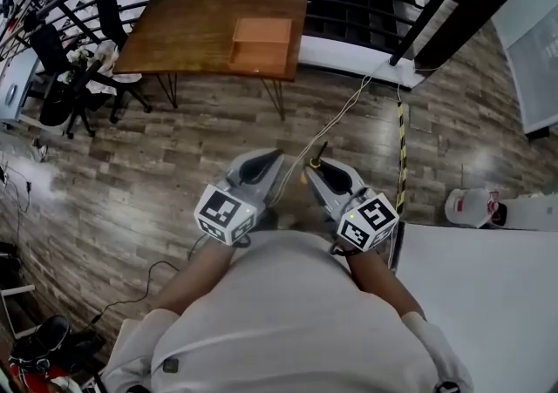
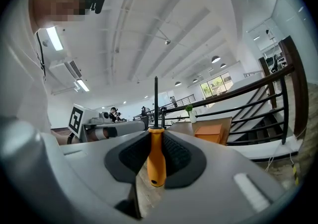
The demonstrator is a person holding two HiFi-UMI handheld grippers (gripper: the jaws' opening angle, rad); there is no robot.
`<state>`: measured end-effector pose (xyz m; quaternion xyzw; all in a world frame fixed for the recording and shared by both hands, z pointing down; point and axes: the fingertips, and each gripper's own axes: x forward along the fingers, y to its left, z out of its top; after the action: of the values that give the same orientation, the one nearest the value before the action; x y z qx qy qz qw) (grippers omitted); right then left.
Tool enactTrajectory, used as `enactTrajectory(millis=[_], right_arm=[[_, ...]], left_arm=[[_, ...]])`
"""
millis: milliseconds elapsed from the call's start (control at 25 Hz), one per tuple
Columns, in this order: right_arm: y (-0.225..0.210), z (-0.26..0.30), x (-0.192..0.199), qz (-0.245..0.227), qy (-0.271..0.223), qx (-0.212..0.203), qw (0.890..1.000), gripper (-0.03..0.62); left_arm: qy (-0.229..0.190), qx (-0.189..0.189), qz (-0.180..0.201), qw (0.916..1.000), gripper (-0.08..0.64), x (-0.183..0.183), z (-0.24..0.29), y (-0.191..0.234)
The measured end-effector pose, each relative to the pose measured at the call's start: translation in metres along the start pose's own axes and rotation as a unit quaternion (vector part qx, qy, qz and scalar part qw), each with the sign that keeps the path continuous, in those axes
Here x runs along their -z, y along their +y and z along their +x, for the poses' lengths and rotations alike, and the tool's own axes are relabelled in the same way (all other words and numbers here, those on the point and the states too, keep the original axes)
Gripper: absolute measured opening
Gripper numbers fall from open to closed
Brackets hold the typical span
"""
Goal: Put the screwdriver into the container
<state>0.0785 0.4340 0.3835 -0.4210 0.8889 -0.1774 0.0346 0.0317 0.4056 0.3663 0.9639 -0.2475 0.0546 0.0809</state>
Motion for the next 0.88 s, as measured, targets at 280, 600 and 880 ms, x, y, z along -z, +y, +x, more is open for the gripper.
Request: enactTrajectory(millis=[280,600,880], right_arm=[[-0.030,0.044,-0.009,0.003,0.003,0.011,1.000,0.078],[-0.068,0.130,-0.038,-0.007,-0.011,0.019,1.000,0.078],[-0.081,0.215,-0.073,-0.002,-0.021,0.025,0.999,0.078]], left_arm=[[0.002,0.007,-0.009,0.9999,0.003,-0.002,0.022,0.053],[-0.004,0.030,0.012,0.9995,0.003,-0.027,0.054,0.142],[0.005,0.044,0.015,0.9989,0.003,-0.056,0.055,0.224]])
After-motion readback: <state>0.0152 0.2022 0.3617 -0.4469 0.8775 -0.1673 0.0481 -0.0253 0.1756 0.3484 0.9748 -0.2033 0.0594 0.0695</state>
